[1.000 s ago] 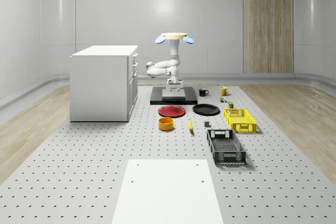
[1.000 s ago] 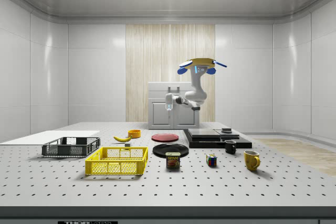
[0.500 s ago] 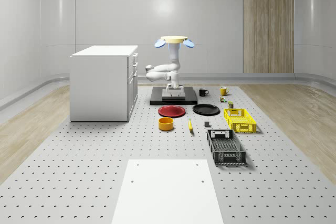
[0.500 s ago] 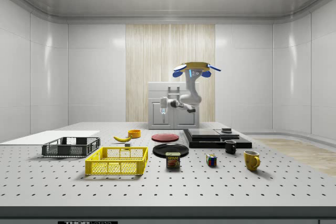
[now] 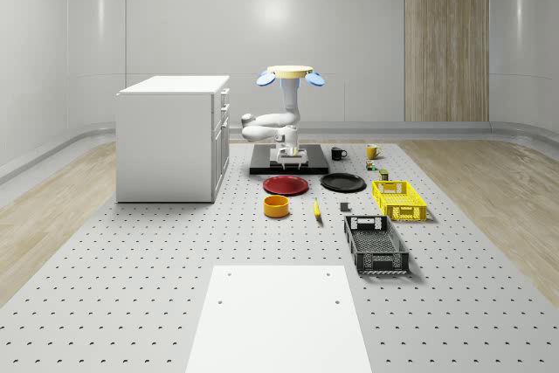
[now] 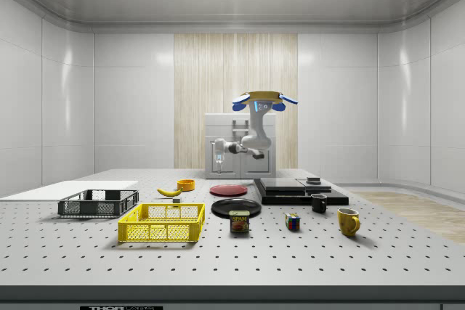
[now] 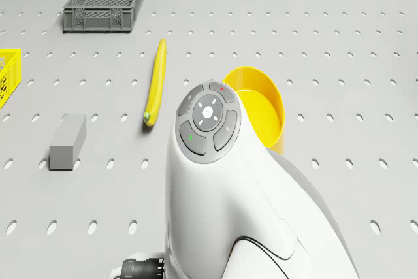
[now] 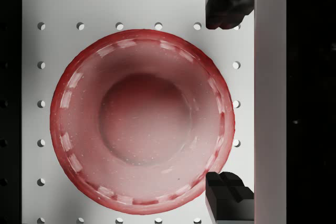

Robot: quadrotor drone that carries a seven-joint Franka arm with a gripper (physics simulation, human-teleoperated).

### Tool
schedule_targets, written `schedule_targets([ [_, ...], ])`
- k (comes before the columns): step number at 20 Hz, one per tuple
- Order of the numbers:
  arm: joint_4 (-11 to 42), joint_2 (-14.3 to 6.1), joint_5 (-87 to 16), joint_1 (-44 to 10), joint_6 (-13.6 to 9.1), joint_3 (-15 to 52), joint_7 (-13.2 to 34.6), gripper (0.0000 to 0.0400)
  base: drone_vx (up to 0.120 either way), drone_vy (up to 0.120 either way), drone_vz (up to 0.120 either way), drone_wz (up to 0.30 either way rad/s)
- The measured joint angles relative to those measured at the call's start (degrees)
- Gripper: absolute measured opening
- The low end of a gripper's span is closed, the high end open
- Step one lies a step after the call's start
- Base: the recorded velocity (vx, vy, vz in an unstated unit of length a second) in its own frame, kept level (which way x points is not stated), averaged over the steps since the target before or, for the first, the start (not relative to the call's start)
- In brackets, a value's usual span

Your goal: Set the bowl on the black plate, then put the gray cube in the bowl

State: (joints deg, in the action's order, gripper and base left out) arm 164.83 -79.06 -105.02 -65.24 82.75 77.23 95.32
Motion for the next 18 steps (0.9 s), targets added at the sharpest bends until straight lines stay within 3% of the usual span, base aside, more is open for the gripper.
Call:
schedule_targets([
  [5,-0.04,-0.82,0.36,-0.2,0.76,0.16,0.17,0.04,0.12,0.0,0.0,0.0],
  [11,-0.09,-1.73,0.75,-0.42,1.62,0.33,0.37,0.04,0.12,0.0,-0.113,0.0],
  [18,-0.14,-2.73,1.18,-0.65,2.54,0.51,0.57,0.04,0.12,0.0,0.0,0.0],
])
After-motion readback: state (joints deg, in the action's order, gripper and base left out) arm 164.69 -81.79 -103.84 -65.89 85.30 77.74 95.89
